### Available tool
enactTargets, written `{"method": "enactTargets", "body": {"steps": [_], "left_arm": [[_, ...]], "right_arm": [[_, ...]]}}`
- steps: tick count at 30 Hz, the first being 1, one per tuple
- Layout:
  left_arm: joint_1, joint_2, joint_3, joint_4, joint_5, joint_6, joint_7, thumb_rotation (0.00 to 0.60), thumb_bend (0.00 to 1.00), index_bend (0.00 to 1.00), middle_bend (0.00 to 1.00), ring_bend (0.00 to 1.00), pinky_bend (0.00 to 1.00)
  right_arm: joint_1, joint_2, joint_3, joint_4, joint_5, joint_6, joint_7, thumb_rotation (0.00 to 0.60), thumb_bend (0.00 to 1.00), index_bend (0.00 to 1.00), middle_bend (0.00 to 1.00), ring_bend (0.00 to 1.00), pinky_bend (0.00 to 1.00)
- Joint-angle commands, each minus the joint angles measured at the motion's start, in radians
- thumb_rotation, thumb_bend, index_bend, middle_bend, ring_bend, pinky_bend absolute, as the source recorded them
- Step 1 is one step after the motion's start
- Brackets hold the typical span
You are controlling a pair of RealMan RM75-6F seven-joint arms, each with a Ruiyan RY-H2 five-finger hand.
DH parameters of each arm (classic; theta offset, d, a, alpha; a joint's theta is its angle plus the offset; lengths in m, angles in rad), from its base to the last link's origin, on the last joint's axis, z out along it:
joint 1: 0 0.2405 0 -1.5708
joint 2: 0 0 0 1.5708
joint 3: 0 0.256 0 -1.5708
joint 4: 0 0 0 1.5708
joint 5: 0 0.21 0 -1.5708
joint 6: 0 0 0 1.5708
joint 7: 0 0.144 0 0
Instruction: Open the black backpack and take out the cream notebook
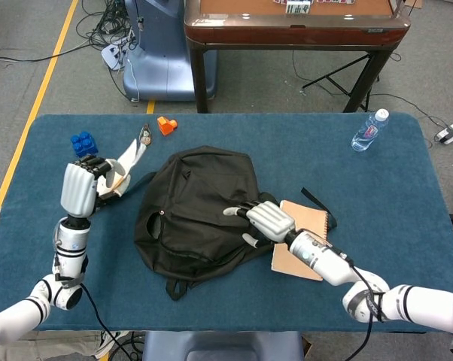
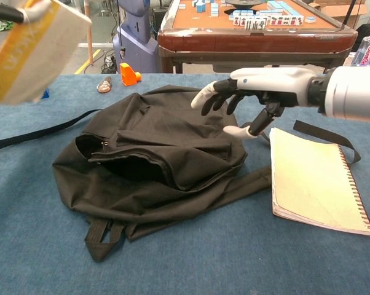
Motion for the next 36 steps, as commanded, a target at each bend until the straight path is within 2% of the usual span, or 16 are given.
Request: {"method": "enactTargets", "body": {"steps": [1,6,10,11,15,16,17,18,19,21,23,24,26,28,31,36], "left_arm": [[0.007,-0.057,0.059,0.053,0.013,-0.062,0.022,0.6,0.4,0.76,0.84,0.69,0.59],[0.018,-0.106,0.116,0.075,0.038,-0.099,0.051,0.6,0.4,0.75,0.84,0.68,0.59],[0.021,-0.105,0.157,0.02,0.063,-0.134,0.062,0.6,0.4,0.72,0.82,0.67,0.59],[0.021,-0.095,0.167,-0.005,0.068,-0.148,0.066,0.6,0.38,0.67,0.79,0.66,0.59],[0.025,-0.026,0.186,-0.168,0.052,-0.221,0.111,0.594,0.2,0.36,0.56,0.52,0.55],[0.027,-0.007,0.184,-0.21,0.04,-0.24,0.118,0.542,0.17,0.27,0.48,0.46,0.51],[0.029,0.012,0.181,-0.251,0.027,-0.258,0.124,0.46,0.16,0.2,0.42,0.41,0.47],[0.031,0.039,0.176,-0.301,0.008,-0.28,0.127,0.368,0.16,0.17,0.37,0.37,0.44],[0.033,0.058,0.17,-0.333,-0.008,-0.295,0.132,0.31,0.16,0.15,0.35,0.35,0.43],[0.038,0.092,0.158,-0.382,-0.037,-0.315,0.146,0.265,0.16,0.13,0.32,0.32,0.41],[0.048,0.127,0.143,-0.41,-0.065,-0.324,0.166,0.253,0.16,0.13,0.32,0.32,0.39],[0.055,0.142,0.135,-0.414,-0.082,-0.325,0.179,0.265,0.16,0.13,0.32,0.32,0.39],[0.07,0.164,0.122,-0.416,-0.116,-0.328,0.205,0.446,0.16,0.14,0.32,0.32,0.39],[0.089,0.187,0.112,-0.408,-0.149,-0.327,0.234,0.592,0.16,0.16,0.31,0.32,0.38],[0.123,0.226,0.107,-0.406,-0.207,-0.336,0.271,0.6,0.16,0.19,0.31,0.32,0.38],[0.197,0.321,0.124,-0.479,-0.302,-0.347,0.367,0.6,0.16,0.23,0.31,0.32,0.38]], "right_arm": [[-0.02,0.043,-0.002,-0.026,-0.001,0.024,-0.006,0.6,0.42,0.16,0.21,0.16,0.2],[-0.044,0.098,0.004,-0.046,0.021,0.052,-0.025,0.6,0.42,0.16,0.21,0.16,0.2],[-0.065,0.14,0.014,-0.054,0.048,0.074,-0.036,0.6,0.42,0.16,0.21,0.16,0.2],[-0.069,0.148,0.014,-0.054,0.054,0.077,-0.04,0.6,0.42,0.16,0.21,0.16,0.2],[-0.087,0.184,0.013,-0.053,0.078,0.083,-0.058,0.6,0.42,0.16,0.21,0.16,0.2],[-0.091,0.191,0.012,-0.052,0.083,0.084,-0.06,0.6,0.42,0.16,0.21,0.16,0.2],[-0.095,0.199,0.011,-0.052,0.087,0.084,-0.061,0.6,0.42,0.15,0.21,0.16,0.2],[-0.101,0.208,0.009,-0.051,0.093,0.084,-0.064,0.6,0.42,0.15,0.21,0.16,0.2],[-0.106,0.214,0.007,-0.05,0.096,0.085,-0.065,0.6,0.42,0.15,0.21,0.16,0.2],[-0.116,0.227,0.003,-0.049,0.103,0.087,-0.066,0.6,0.42,0.15,0.21,0.16,0.2],[-0.132,0.239,-0.002,-0.047,0.111,0.094,-0.064,0.6,0.42,0.15,0.21,0.16,0.2],[-0.142,0.245,-0.005,-0.046,0.116,0.099,-0.06,0.6,0.42,0.15,0.21,0.16,0.2],[-0.159,0.255,-0.009,-0.045,0.12,0.11,-0.053,0.6,0.42,0.15,0.21,0.16,0.2],[-0.184,0.262,-0.015,-0.041,0.119,0.135,-0.049,0.6,0.42,0.15,0.21,0.16,0.2],[-0.225,0.27,-0.024,-0.034,0.114,0.182,-0.043,0.6,0.42,0.15,0.25,0.16,0.2],[-0.301,0.291,-0.053,-0.035,0.083,0.266,-0.046,0.6,0.42,0.19,0.28,0.19,0.2]]}}
